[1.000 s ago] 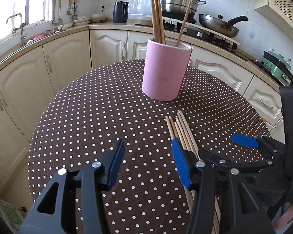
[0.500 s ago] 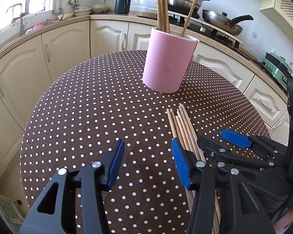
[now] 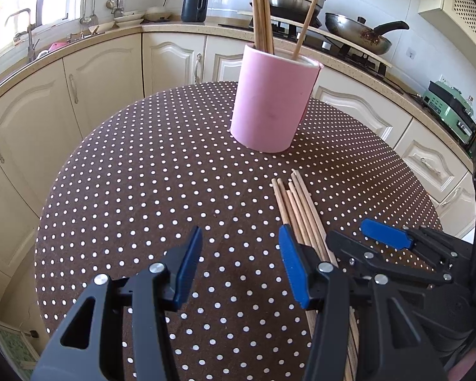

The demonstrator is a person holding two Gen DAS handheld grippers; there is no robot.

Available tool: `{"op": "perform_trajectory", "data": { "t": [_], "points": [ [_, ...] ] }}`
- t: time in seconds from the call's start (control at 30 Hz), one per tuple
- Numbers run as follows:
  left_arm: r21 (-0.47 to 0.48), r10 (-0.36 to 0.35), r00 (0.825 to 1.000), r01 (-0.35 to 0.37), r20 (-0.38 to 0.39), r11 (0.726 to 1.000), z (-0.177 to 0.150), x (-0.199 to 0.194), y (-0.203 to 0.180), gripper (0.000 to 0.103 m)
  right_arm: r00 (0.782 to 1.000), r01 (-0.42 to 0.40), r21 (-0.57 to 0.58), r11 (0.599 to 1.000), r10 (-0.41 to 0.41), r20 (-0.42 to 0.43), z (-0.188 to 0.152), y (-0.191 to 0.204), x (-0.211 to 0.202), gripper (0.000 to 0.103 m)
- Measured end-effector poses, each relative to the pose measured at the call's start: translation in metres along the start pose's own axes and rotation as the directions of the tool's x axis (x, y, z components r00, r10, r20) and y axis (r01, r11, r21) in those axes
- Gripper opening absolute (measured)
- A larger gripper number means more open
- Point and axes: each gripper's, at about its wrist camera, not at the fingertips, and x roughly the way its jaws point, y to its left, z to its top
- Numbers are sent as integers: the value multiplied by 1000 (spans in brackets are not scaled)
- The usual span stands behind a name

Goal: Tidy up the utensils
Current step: 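Withdraw both grippers from the cup back toward the chopstick row, then grasp one chopstick with the right gripper while the left gripper grasps another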

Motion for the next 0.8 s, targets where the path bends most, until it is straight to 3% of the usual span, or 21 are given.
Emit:
{"op": "perform_trajectory", "data": {
  "t": [0.23, 0.3, 0.37, 0.5, 0.57, 0.8],
  "points": [
    [11, -6, 1000, 6, 6, 1000, 0, -4, 3, 50, 1000, 14, -3, 1000, -14, -17, 8, 6, 5, 50],
    [16, -18, 1000, 18, 2, 1000, 0, -4, 2, 50, 1000, 22, 7, 1000, -22, -19, 4, 4, 2, 43],
    [27, -31, 1000, 31, -5, 999, -1, -3, -1, 50, 998, 65, -3, 998, -65, -2, 1, 3, 2, 27],
    [45, -40, 999, 42, -33, 998, -1, 3, -11, 50, 998, 58, -17, 998, -58, -1, 6, -2, 6, 22],
    [54, -44, 998, 46, -45, 997, -3, 5, -15, 50, 998, 59, -30, 998, -59, 8, 6, -6, 6, 14],
    [26, 1, 995, 1, -101, 1000, -2, 16, -21, 52, 998, -50, 10, 999, 50, 24, 4, -30, 4, 8]
  ]
}}
